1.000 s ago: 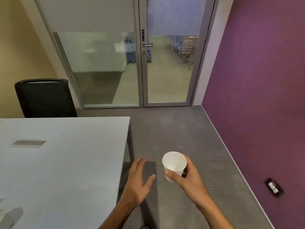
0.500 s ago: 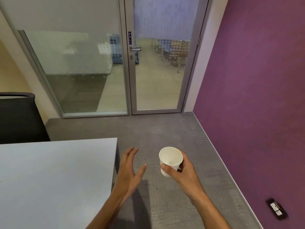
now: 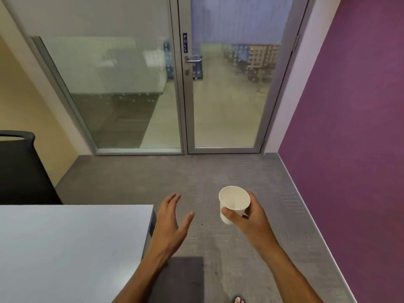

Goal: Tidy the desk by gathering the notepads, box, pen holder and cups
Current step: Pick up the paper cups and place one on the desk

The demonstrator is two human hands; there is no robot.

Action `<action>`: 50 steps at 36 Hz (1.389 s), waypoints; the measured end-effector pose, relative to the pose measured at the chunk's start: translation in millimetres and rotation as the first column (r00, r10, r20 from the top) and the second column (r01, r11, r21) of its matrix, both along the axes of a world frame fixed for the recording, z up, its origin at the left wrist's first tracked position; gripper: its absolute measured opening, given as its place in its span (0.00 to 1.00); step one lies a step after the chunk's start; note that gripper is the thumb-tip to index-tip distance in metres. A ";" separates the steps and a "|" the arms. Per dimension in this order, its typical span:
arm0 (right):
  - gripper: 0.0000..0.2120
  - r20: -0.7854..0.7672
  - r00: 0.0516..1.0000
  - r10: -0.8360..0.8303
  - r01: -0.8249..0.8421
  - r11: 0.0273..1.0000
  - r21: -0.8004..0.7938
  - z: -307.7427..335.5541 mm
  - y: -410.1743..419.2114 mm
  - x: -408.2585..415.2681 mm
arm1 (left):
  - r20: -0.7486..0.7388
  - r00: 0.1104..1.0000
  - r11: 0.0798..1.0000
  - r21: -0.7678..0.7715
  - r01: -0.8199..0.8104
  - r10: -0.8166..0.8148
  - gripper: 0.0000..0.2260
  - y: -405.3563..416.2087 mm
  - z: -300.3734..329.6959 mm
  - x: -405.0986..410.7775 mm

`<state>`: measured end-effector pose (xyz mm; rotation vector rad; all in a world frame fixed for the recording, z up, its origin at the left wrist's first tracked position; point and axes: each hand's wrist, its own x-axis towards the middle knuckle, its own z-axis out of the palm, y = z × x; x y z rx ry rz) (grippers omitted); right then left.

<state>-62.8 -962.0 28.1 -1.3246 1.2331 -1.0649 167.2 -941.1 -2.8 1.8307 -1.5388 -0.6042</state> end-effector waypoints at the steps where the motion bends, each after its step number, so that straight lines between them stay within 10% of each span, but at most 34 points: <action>1: 0.29 0.005 1.000 0.017 -0.017 1.000 0.006 0.6 -15.0 -3.6 | 0.007 1.000 1.000 0.012 -0.016 0.016 0.31 -12.7 0.1 -2.7; 20: 0.28 -0.007 0.958 0.287 -0.286 0.956 0.061 0.9 -257.0 10.8 | 0.166 0.973 0.987 -0.020 -0.161 0.162 0.40 -195.6 7.2 -4.5; 50: 0.32 0.022 0.762 0.647 -0.647 0.759 0.072 -27.4 -574.0 326.9 | 0.156 0.828 0.834 0.035 -0.550 0.539 0.38 -435.9 -14.5 239.7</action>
